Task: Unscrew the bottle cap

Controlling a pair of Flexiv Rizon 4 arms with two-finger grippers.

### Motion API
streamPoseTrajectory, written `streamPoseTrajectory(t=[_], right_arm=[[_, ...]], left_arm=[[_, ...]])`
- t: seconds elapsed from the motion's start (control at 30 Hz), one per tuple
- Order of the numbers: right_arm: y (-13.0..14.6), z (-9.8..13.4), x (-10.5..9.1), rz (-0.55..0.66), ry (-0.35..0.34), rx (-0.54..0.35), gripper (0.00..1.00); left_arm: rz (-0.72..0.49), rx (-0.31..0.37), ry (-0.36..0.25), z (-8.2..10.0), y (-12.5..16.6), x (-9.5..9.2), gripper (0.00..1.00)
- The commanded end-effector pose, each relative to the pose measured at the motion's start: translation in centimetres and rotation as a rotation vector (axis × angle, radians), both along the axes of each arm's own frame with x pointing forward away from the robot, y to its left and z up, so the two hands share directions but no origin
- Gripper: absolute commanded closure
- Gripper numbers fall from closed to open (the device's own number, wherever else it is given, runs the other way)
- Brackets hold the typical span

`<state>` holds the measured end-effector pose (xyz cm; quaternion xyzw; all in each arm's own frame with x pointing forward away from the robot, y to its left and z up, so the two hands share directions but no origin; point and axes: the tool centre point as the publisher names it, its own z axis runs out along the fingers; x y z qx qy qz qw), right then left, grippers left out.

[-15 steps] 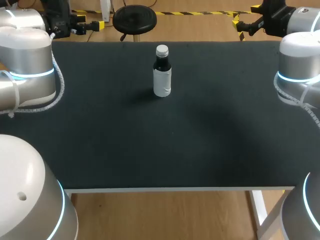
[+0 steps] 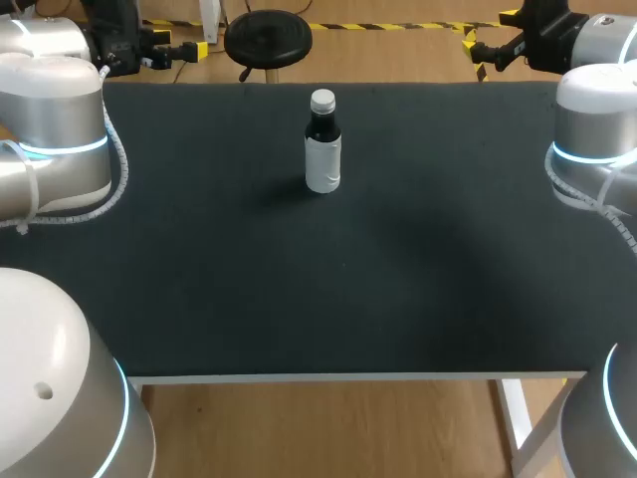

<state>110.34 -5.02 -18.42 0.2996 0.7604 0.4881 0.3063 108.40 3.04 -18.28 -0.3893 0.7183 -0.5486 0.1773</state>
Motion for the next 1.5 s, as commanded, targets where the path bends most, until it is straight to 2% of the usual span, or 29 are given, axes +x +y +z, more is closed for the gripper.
streamPoseTrajectory(t=[0.03,0.5,0.53,0.63,0.73,0.77,0.93,0.97,1.03,1.07,1.13,1.23,1.5], right_arm=[[0.0,0.0,0.0,-0.001,0.001,-0.001,0.00],[0.0,0.0,0.0,-0.001,0.001,-0.001,0.00],[0.0,0.0,0.0,-0.001,0.001,-0.001,0.00],[0.0,0.0,0.0,-0.001,0.001,-0.001,0.00],[0.0,0.0,0.0,-0.001,0.001,-0.001,0.00],[0.0,0.0,0.0,-0.001,0.001,-0.001,0.00],[0.0,0.0,0.0,-0.001,0.001,-0.001,0.00],[0.0,0.0,0.0,-0.001,0.001,-0.001,0.00],[0.0,0.0,0.0,-0.001,0.001,-0.001,0.00],[0.0,0.0,0.0,-0.001,0.001,-0.001,0.00],[0.0,0.0,0.0,-0.001,0.001,-0.001,0.00],[0.0,0.0,0.0,-0.001,0.001,-0.001,0.00],[0.0,0.0,0.0,-0.001,0.001,-0.001,0.00]], left_arm=[[0.000,0.000,0.001,0.0,0.0,0.0,0.00],[0.000,0.000,0.001,0.0,0.0,0.0,0.00],[0.009,0.033,-0.003,0.5,0.4,0.1,0.00],[-0.039,0.052,-0.049,1.6,0.9,-0.1,0.00],[-0.110,0.036,-0.109,2.2,0.5,-0.5,0.00],[-0.163,0.020,-0.148,2.4,0.1,-0.8,0.00],[-0.373,-0.036,-0.257,2.4,-1.5,-1.3,0.00],[-0.445,-0.081,-0.295,2.2,-1.9,-1.5,0.00],[-0.517,-0.087,-0.355,1.7,-2.9,-2.0,0.00],[-0.571,-0.117,-0.379,1.6,-3.0,-2.2,0.00],[-0.627,-0.111,-0.428,1.1,-3.9,-2.7,0.00],[-0.702,-0.177,-0.450,0.4,-5.3,-3.2,0.00],[-0.828,-0.316,-0.462,-2.0,-7.7,-4.4,0.00]])
